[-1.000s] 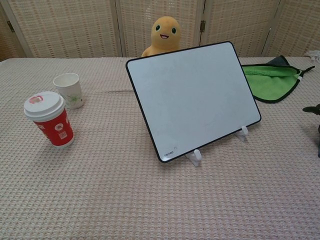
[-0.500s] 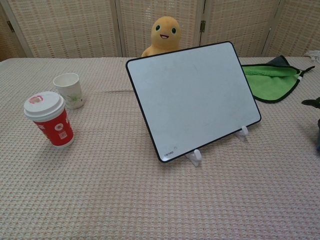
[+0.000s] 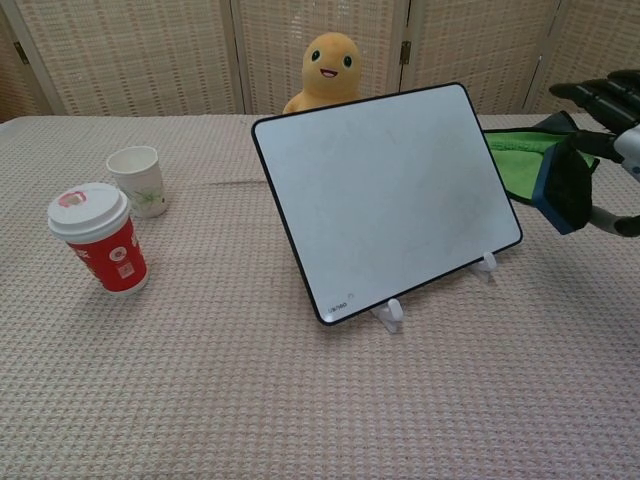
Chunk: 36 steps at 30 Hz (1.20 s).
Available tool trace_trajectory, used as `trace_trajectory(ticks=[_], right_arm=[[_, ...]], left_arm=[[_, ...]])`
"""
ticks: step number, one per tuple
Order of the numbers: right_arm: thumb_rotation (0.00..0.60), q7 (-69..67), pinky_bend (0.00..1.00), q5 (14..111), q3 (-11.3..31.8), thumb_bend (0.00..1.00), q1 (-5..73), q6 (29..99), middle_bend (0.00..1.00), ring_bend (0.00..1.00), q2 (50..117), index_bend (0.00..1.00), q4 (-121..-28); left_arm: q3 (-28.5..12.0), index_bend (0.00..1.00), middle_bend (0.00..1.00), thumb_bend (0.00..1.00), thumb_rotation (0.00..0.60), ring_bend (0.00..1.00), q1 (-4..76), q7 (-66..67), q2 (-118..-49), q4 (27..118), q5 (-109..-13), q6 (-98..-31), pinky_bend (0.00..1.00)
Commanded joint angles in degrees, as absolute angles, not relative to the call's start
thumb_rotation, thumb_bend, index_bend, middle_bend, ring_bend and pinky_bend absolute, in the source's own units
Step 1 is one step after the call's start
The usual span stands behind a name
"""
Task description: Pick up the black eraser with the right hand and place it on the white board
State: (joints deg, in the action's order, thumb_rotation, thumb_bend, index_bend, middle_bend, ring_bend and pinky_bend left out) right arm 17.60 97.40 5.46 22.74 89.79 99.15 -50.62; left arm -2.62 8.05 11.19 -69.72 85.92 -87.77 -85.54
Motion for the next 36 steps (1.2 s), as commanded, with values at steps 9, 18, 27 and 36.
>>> trace_trajectory(ticks=[9,18,27,36], right_arm=[[0.600,18.8,0.00,95.7,11.4,0.33,30.9,90.4,0.06,0.01,111.7,0.56,-41.0],[0.600,21.3,0.00,93.9,11.9,0.33,34.1,87.3,0.06,0.01,114.5,0.56,-39.9],[0.600,23.1,0.00,92.7,11.7,0.32,35.5,86.5,0.04,0.01,116.3,0.47,-38.9],[0.600,24.4,0.00,91.7,11.3,0.33,35.6,86.1,0.00,0.00,115.8,0.09,-40.7]], left_arm=[[-1.8,0.00,0.00,0.15,0.600,0.00,7.8,8.7,-68.8,85.9,-89.5,-86.4,0.00],[-1.7,0.00,0.00,0.15,0.600,0.00,7.7,7.8,-68.3,86.2,-89.8,-86.5,0.00],[-1.5,0.00,0.00,0.15,0.600,0.00,7.3,7.5,-67.7,86.8,-89.5,-86.5,0.00],[-1.5,0.00,0.00,0.15,0.600,0.00,7.0,8.0,-67.4,87.8,-89.2,-86.6,0.00]])
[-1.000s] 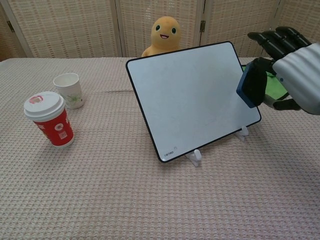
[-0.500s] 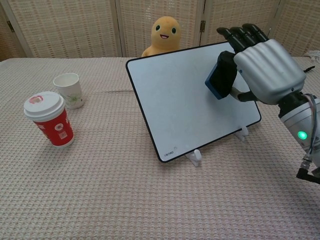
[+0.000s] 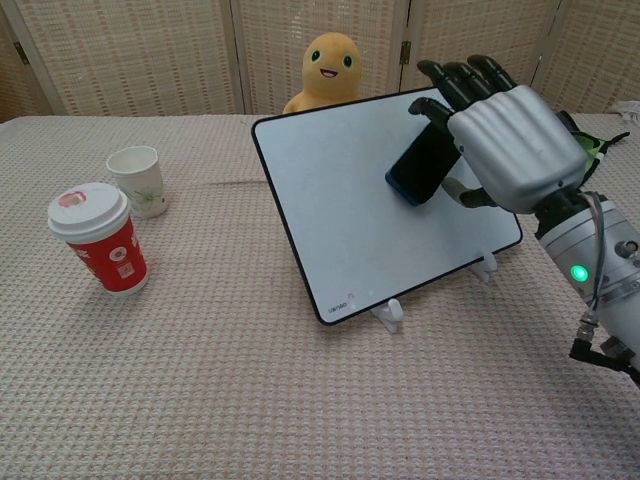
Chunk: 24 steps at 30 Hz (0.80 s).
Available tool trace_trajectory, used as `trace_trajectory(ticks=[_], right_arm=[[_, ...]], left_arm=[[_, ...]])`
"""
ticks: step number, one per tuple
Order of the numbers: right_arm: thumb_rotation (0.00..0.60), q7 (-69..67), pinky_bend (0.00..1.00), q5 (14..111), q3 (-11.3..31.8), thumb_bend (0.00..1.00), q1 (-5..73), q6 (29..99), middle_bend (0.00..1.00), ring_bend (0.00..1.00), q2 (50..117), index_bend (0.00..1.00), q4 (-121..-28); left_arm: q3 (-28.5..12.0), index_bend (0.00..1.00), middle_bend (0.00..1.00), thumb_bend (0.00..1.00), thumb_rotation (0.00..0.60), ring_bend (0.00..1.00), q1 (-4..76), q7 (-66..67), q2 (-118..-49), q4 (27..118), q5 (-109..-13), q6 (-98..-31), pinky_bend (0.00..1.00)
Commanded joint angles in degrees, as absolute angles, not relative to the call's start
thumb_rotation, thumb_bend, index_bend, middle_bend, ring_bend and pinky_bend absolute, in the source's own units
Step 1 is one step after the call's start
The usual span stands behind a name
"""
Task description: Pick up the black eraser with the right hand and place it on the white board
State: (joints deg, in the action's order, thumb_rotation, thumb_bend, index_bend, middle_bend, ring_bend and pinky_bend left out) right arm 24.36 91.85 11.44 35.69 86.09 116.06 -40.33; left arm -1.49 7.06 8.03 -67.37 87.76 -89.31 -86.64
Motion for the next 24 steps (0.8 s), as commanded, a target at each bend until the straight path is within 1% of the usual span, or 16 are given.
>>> trace_trajectory(ticks=[1,3,7,8,10,11,12,16,19,21,24], right_arm=[[0.600,24.4,0.00,91.6,11.2,0.33,35.5,86.0,0.00,0.00,115.6,0.07,-41.0],[0.600,24.6,0.00,91.4,10.8,0.33,35.1,86.0,0.00,0.00,115.0,0.04,-42.0],[0.600,25.3,0.00,91.7,9.1,0.33,32.7,87.0,0.00,0.00,111.8,0.02,-46.8],[0.600,25.7,0.00,91.7,8.6,0.33,31.7,87.4,0.00,0.00,110.6,0.02,-48.9],[0.600,27.1,0.00,90.7,7.5,0.33,28.9,87.6,0.00,0.00,107.0,0.01,-56.4],[0.600,27.5,0.00,90.0,6.8,0.32,27.6,87.2,0.00,0.00,104.9,0.00,-61.0],[0.600,28.0,0.00,89.3,5.6,0.32,26.0,86.6,0.00,0.00,101.6,0.00,-67.7],[0.600,32.2,0.00,87.7,0.9,0.33,21.1,85.6,0.00,0.00,90.3,0.00,-86.6],[0.600,33.3,0.00,87.8,-2.8,0.33,17.6,86.6,0.00,0.00,82.7,0.00,-95.3],[0.600,32.5,0.00,88.0,-5.1,0.33,15.6,87.5,0.00,0.00,78.6,0.00,-98.3],[0.600,29.9,0.00,86.2,-8.8,0.33,12.7,86.8,0.00,0.00,70.4,0.00,-102.2]], left_arm=[[-1.5,0.00,0.00,0.15,0.600,0.00,7.0,8.0,-67.4,87.8,-89.2,-86.6,0.00],[-1.5,0.00,0.00,0.15,0.600,0.00,7.0,8.0,-67.4,87.8,-89.3,-86.8,0.00],[-1.5,0.00,0.00,0.15,0.600,0.00,6.8,7.7,-67.3,87.7,-89.5,-87.1,0.00],[-1.6,0.00,0.00,0.15,0.600,0.00,6.8,7.7,-67.3,87.7,-89.5,-87.2,0.00],[-1.7,0.00,0.00,0.15,0.600,0.00,6.8,7.7,-67.4,87.6,-89.4,-87.2,0.00],[-1.7,0.00,0.00,0.15,0.600,0.00,6.8,7.8,-67.4,87.6,-89.4,-87.2,0.00],[-1.8,0.00,0.00,0.15,0.600,0.00,6.8,8.1,-67.5,87.6,-89.3,-87.1,0.00],[-1.7,0.00,0.00,0.15,0.600,0.00,6.6,9.3,-67.8,87.9,-89.5,-87.6,0.00],[-1.6,0.00,0.00,0.15,0.600,0.00,6.1,10.0,-68.0,88.2,-89.6,-88.5,0.00],[-1.6,0.00,0.00,0.15,0.600,0.00,5.6,10.3,-68.1,88.3,-89.7,-89.2,0.00],[-1.3,0.00,0.00,0.15,0.600,0.00,4.7,11.2,-68.2,88.6,-90.1,-90.6,0.00]])
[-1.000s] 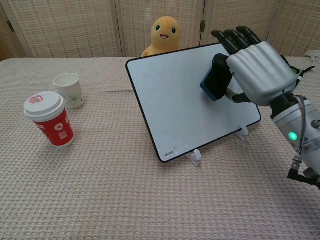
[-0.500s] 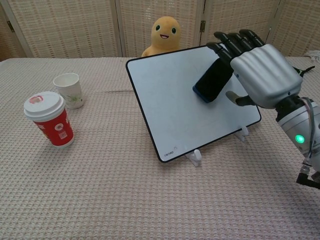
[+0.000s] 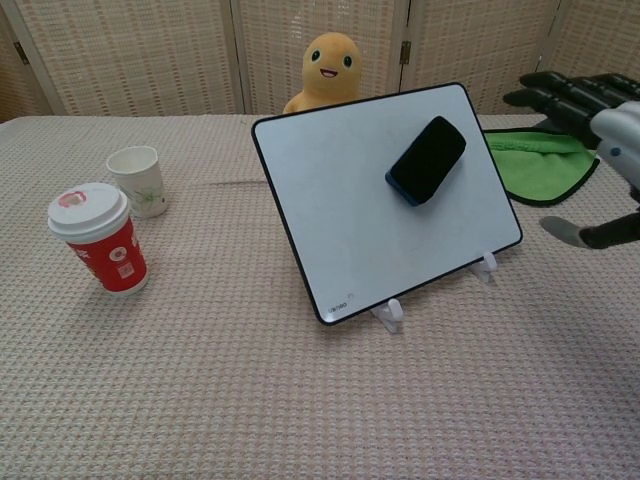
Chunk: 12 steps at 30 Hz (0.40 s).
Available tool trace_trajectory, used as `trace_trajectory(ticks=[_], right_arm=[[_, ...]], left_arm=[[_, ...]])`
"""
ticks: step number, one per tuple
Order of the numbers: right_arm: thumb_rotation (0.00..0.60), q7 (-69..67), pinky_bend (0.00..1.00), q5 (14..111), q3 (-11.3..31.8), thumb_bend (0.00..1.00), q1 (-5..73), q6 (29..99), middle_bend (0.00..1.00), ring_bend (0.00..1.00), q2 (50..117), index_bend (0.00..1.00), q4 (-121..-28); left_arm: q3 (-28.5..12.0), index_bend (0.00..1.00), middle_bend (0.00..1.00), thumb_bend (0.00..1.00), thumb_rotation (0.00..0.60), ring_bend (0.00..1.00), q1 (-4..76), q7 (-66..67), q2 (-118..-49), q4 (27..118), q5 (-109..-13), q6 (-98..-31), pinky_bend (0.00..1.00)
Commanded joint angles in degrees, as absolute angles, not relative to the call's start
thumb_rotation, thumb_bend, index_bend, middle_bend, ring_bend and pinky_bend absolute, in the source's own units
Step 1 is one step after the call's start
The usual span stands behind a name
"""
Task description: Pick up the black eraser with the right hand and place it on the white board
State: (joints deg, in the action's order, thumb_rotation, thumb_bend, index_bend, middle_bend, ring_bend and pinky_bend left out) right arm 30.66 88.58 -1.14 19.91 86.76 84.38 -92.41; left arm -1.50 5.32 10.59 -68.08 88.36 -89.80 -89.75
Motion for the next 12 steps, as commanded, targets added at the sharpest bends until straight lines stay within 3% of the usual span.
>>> trace_trajectory(ticks=[1,6,12], right_arm=[[0.600,27.9,0.00,86.1,-9.2,0.33,12.0,87.0,0.00,0.00,69.0,0.00,-102.3],[0.600,17.8,0.00,86.6,-9.6,0.32,8.3,89.6,0.00,0.00,67.2,0.00,-96.7],[0.600,18.3,0.00,88.3,-7.4,0.33,6.6,92.1,0.00,0.00,68.8,0.00,-94.0]], left_arm=[[-1.3,0.00,0.00,0.15,0.600,0.00,4.5,11.4,-68.3,88.6,-90.3,-90.9,0.00],[-1.3,0.00,0.00,0.15,0.600,0.00,3.9,12.8,-68.7,88.7,-90.6,-91.9,0.00],[-1.1,0.00,0.00,0.15,0.600,0.00,3.7,13.5,-69.4,88.1,-91.7,-92.5,0.00]])
